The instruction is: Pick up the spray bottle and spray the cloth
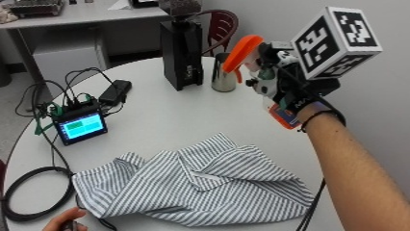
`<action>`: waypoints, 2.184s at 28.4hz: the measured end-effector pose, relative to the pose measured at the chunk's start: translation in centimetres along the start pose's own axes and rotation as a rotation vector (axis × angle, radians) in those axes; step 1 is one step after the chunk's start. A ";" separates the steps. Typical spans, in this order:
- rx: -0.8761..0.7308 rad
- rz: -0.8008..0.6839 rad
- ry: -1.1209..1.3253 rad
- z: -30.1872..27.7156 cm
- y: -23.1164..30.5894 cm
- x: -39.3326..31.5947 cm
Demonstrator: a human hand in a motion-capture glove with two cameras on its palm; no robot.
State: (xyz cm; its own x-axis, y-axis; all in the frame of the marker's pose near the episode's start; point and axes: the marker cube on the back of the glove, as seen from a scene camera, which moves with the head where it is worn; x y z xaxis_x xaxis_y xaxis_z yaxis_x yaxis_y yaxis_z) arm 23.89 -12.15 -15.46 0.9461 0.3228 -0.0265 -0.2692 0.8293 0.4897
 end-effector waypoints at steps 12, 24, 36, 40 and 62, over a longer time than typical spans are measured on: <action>-0.201 -0.110 0.263 5.0 2.6 -1.6; -0.310 -0.139 0.302 7.9 4.3 -1.6; -0.365 -0.180 0.344 9.5 5.8 -2.9; -0.396 -0.164 0.292 10.9 6.8 -2.6; -0.134 0.240 -0.803 13.8 3.0 -6.5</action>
State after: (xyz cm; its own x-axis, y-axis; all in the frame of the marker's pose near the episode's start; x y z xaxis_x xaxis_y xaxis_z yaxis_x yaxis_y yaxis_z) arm 19.47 -18.08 -1.77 0.6875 0.1172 0.7167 -0.4501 0.8433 0.2938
